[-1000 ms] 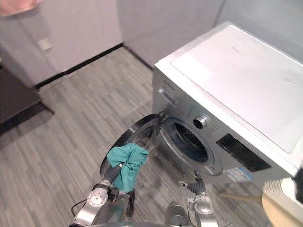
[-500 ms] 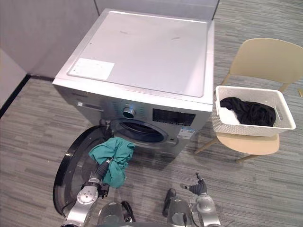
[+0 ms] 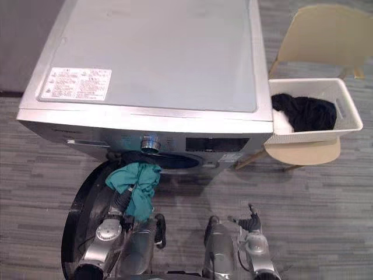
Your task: Pick up the laundry basket with both hands and put the clothes into the washing machine.
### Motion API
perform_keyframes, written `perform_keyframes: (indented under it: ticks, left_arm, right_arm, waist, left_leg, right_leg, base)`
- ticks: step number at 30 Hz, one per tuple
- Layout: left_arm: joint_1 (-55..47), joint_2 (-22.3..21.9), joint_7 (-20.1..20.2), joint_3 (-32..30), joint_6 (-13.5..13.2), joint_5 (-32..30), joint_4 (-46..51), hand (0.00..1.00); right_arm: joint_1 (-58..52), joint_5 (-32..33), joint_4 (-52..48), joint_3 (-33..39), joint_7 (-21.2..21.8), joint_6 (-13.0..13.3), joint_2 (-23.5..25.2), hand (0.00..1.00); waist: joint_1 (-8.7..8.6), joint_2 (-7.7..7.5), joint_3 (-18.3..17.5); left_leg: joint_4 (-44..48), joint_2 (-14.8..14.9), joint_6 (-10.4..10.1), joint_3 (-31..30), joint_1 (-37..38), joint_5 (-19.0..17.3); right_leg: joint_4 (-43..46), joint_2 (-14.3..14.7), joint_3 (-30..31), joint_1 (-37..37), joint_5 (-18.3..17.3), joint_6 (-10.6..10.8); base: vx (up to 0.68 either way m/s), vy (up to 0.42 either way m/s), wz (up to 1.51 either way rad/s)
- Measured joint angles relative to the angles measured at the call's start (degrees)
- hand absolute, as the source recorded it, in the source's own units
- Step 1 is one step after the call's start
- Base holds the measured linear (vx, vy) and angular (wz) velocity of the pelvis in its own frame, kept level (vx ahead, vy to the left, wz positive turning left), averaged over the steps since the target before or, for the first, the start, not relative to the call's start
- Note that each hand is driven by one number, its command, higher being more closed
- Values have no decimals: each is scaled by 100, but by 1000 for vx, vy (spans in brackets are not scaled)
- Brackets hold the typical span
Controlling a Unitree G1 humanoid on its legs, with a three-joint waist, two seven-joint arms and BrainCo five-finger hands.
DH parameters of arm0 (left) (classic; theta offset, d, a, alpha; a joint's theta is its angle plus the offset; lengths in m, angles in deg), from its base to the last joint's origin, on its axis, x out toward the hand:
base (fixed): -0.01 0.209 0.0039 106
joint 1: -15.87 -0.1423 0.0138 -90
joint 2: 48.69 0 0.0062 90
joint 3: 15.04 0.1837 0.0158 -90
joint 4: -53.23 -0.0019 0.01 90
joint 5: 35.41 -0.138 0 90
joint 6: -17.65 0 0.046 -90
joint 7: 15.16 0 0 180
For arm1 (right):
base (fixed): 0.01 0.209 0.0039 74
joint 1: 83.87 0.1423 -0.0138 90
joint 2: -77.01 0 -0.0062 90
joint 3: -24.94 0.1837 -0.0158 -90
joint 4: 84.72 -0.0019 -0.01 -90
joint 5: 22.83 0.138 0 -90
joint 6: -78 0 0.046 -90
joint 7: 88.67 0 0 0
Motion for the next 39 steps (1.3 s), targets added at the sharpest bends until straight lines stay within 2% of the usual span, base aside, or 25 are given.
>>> perform_keyframes:
  ticks: [1,4,7,8,14,17,19,21,24,25,31,32,37,39]
  left_arm:
    - [228,-56,-99,-44,-58,65,46,100]
    - [974,-99,-292,-143,-65,217,125,100]
    - [1287,-214,-495,-312,-56,234,381,100]
    - [1466,-245,-616,-321,-48,236,502,100]
    - [2417,-176,-1168,-596,68,201,1077,100]
    - [3025,72,-1488,-718,77,161,1324,100]
    - [3556,455,-1708,-697,84,28,1454,100]
    - [3882,569,-1843,-658,151,-19,1459,100]
    - [4355,619,-2005,-420,254,-18,1459,100]
    - [4543,693,-2078,-307,282,-18,1456,100]
    - [5725,1111,-2236,-11,302,-29,878,100]
    - [6116,1262,-2240,49,302,-175,665,0]
    - [6904,1631,-2178,244,296,-469,90,0]
    - [7113,1656,-1973,296,305,-478,-211,0]
  right_arm:
    - [142,80,-133,-14,-77,-4,10,0]
    - [370,163,-848,-35,-254,-11,116,0]
    - [521,169,-1498,-36,-419,-1,242,0]
    - [585,171,-1804,-35,-530,4,318,0]
    - [588,162,-2650,-19,-766,146,502,0]
    - [587,159,-2822,6,-769,179,500,0]
    - [586,160,-2847,11,-766,272,498,0]
    - [579,160,-2941,21,-764,295,496,0]
    - [563,158,-3030,63,-753,384,499,0]
    - [575,158,-3033,61,-745,394,497,0]
    - [786,161,-3103,67,-725,476,447,0]
    - [824,162,-3114,61,-712,551,446,0]
    - [918,165,-3216,60,-603,641,440,0]
    - [998,201,-3216,74,-594,658,422,0]
  waist:
    - [0,7,100]
    - [11,-84,402]
    - [-13,-113,538]
    - [-5,-131,593]
    - [-34,-141,655]
    - [-50,-143,656]
    - [-119,-144,657]
    - [-164,-146,658]
    - [-175,-193,682]
    - [-179,-227,698]
    - [-237,-302,731]
    - [-277,-321,734]
    - [-344,-370,734]
    - [-358,-405,751]
  left_leg:
    - [427,84,105,-15,-379,-284]
    - [1476,258,149,-44,-1455,-653]
    - [2169,427,145,-109,-2318,-821]
    - [2542,500,117,-169,-2788,-889]
    - [3813,660,57,-371,-4097,-1084]
    - [4229,661,51,-461,-4470,-1135]
    - [4495,665,15,-552,-4801,-1151]
    - [4592,670,-6,-593,-4978,-1140]
    - [4650,669,-77,-601,-5123,-1091]
    - [4690,668,-55,-617,-5165,-1070]
    - [4830,666,-47,-698,-5477,-1009]
    - [4833,669,-56,-734,-5564,-1000]
    - [4820,726,-104,-812,-5899,-969]
    - [4783,730,-97,-813,-5992,-944]
  right_leg:
    - [460,-6,24,-408,-223,14]
    - [1603,-38,157,-1537,-613,-22]
    - [2307,-40,216,-2418,-777,-90]
    - [2703,-4,280,-2909,-860,-159]
    - [4148,-36,413,-4233,-1248,-293]
    - [4644,-78,470,-4616,-1378,-335]
    - [4951,-102,465,-4905,-1434,-369]
    - [5068,-110,460,-5061,-1457,-336]
    - [5183,-141,470,-5206,-1450,-386]
    - [5242,-166,455,-5241,-1450,-458]
    - [5396,-172,422,-5523,-1454,-495]
    - [5387,-157,388,-5579,-1451,-500]
    - [5302,-75,269,-5842,-1403,-557]
    - [5274,-55,253,-5943,-1387,-581]
  base:
    - [-201,71,-6]
    - [-184,9,-3]
    - [-188,-27,-15]
    - [-120,-62,-14]
    - [-94,-85,2]
    - [-134,-95,11]
    - [-146,-93,11]
    - [-110,-79,8]
    - [-55,-73,8]
    - [-17,-72,8]
    - [15,-52,2]
    - [17,-39,-2]
    - [29,-35,-8]
    - [54,-21,-4]
